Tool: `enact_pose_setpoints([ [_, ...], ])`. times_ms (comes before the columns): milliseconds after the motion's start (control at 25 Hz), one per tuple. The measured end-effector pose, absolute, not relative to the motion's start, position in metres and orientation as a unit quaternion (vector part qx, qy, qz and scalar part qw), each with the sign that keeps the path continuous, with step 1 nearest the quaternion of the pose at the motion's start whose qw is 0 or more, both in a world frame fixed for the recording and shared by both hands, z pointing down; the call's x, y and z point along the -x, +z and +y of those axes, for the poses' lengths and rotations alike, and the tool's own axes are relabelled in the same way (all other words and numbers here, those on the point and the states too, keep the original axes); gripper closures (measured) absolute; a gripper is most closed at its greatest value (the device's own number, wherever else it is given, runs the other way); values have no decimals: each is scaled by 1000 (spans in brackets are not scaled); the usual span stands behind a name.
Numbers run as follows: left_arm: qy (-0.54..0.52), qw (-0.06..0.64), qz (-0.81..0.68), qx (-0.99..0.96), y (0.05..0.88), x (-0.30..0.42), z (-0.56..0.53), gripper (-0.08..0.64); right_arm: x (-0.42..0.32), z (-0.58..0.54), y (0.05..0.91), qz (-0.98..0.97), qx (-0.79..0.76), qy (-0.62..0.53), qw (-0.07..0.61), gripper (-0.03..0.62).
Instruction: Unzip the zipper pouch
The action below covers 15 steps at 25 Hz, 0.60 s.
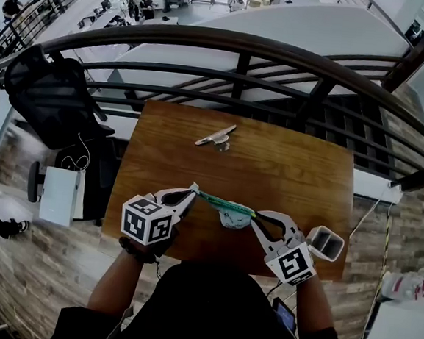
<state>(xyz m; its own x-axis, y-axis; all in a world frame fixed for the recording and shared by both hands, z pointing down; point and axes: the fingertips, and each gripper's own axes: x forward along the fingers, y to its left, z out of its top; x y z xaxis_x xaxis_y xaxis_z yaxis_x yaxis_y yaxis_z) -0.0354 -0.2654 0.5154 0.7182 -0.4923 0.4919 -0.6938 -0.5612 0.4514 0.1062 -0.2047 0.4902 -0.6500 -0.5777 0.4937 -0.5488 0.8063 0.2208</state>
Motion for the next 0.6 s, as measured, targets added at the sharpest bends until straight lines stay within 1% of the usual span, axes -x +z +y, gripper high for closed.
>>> enact_pose_setpoints([
  [280,154,306,-355,-870,509,36,-274,546,-107,-217,494,-903,-327,-23,276,554],
  [480,159,303,-353,-871,513,31,-271,543,-111,-226,515,-891,-344,-14,297,548],
  [560,161,306,-346,-872,515,30,-268,530,-117,-229,522,-884,-358,-6,299,524],
  [600,162,308,-343,-873,516,29,-266,501,-121,-231,523,-882,-367,2,296,514],
])
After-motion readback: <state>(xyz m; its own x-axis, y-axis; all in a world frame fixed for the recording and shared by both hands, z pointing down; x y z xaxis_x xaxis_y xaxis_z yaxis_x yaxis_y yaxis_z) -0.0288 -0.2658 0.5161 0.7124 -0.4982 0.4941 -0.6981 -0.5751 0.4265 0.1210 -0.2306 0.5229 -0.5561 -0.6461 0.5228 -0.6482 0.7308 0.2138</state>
